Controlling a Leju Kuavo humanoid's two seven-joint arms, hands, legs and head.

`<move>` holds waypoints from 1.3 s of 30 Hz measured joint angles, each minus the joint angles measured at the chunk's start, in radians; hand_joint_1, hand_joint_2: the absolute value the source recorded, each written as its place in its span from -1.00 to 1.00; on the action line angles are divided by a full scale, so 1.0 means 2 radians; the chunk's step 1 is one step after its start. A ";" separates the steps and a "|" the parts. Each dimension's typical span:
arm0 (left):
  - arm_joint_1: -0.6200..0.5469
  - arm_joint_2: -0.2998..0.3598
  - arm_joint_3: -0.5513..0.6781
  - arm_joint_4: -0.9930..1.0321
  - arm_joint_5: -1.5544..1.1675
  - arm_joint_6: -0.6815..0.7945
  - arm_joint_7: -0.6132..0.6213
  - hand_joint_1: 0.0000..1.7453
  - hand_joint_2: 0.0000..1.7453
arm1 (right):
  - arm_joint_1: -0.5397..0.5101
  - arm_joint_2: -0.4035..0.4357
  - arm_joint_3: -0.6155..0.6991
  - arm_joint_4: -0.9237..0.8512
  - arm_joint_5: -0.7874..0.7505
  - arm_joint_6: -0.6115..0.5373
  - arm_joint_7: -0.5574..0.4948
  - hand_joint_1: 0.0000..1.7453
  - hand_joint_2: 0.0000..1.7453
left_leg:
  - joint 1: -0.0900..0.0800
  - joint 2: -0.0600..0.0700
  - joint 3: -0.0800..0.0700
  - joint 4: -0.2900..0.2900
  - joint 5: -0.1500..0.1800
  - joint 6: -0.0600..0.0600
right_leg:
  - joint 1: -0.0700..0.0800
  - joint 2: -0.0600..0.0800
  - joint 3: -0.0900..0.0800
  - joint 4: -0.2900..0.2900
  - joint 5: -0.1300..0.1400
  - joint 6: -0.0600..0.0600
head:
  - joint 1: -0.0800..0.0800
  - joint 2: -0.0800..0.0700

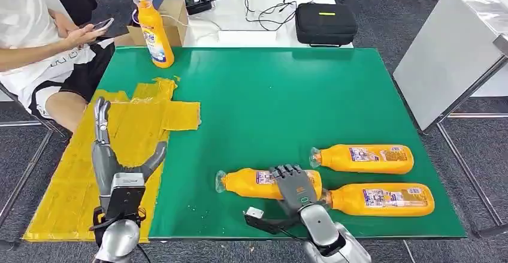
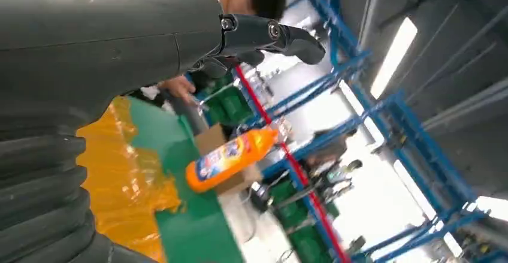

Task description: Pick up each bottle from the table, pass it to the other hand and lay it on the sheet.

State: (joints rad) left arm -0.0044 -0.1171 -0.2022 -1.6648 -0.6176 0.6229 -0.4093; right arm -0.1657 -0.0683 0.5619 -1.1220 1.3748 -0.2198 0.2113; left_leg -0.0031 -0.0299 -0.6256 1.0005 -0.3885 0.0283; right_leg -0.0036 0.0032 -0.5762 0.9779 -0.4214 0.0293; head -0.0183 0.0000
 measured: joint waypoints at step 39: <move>0.005 0.041 -0.082 0.013 0.311 -0.368 0.045 -1.00 1.00 | 0.117 0.121 -0.154 -0.247 -0.455 -0.207 -0.330 1.00 1.00 | 0.000 0.000 -0.007 0.000 0.002 0.001 | 0.000 0.000 -0.003 0.000 0.001 0.001 | 0.000 0.000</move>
State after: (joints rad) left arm 0.0051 -0.0355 -0.3659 -1.6396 0.0050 -0.1141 -0.3193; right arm 0.0678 0.1740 0.2537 -1.6155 0.4650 -0.6340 -0.4479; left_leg -0.0034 -0.0294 -0.6398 1.0006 -0.3852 0.0293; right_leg -0.0042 0.0030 -0.5818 0.9787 -0.4185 0.0322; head -0.0183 0.0000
